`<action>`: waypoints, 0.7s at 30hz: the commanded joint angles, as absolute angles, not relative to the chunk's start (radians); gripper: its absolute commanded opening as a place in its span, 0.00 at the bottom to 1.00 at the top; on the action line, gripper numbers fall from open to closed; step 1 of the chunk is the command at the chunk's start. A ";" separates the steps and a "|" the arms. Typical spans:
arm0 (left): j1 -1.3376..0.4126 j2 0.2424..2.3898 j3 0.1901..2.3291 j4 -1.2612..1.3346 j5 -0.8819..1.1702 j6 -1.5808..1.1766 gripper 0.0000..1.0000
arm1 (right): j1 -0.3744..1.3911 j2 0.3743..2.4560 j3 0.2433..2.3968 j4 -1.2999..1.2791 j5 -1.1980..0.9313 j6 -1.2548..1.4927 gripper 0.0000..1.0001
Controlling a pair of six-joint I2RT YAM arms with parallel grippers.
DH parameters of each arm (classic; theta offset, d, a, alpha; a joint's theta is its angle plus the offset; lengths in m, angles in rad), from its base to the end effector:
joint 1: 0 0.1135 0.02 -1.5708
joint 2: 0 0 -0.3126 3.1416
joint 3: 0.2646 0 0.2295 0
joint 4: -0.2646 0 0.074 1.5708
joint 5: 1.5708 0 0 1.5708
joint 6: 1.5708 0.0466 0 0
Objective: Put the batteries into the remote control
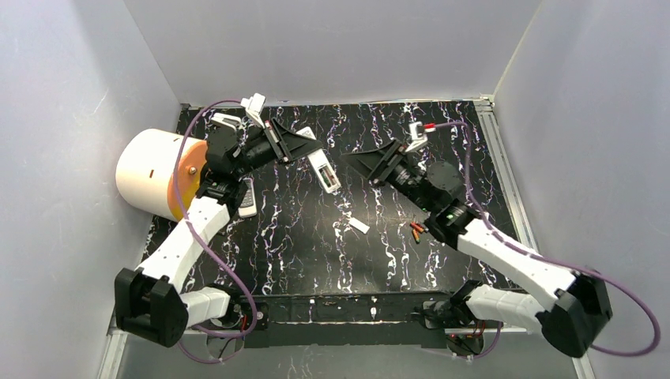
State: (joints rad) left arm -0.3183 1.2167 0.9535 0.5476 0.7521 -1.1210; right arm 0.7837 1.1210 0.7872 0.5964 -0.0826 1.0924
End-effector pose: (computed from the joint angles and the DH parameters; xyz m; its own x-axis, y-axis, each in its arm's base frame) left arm 0.2225 -0.1068 0.4373 -0.6508 -0.4780 -0.5899 0.6101 0.1333 -0.7810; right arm 0.1597 0.1646 0.4104 -0.5900 0.6611 -0.4636 -0.5131 0.1364 0.8474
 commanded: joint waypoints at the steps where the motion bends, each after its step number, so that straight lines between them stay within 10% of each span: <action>1: -0.321 1.080 0.951 0.327 0.716 -0.783 0.00 | 0.714 0.962 0.841 0.308 0.005 0.912 0.76; 11: -0.320 0.954 0.877 0.246 0.808 -0.570 0.00 | 0.645 1.064 1.090 -0.542 0.387 0.681 0.70; 21: -0.320 0.947 0.827 0.242 0.815 -0.572 0.00 | 0.556 1.214 0.983 -0.794 0.445 0.595 0.61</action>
State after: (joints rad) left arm -0.3183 0.9661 0.8379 0.2291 0.7902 -0.5930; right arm 0.5873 1.2278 1.0401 -0.6388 0.3836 0.6445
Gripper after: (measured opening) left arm 0.217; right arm 0.616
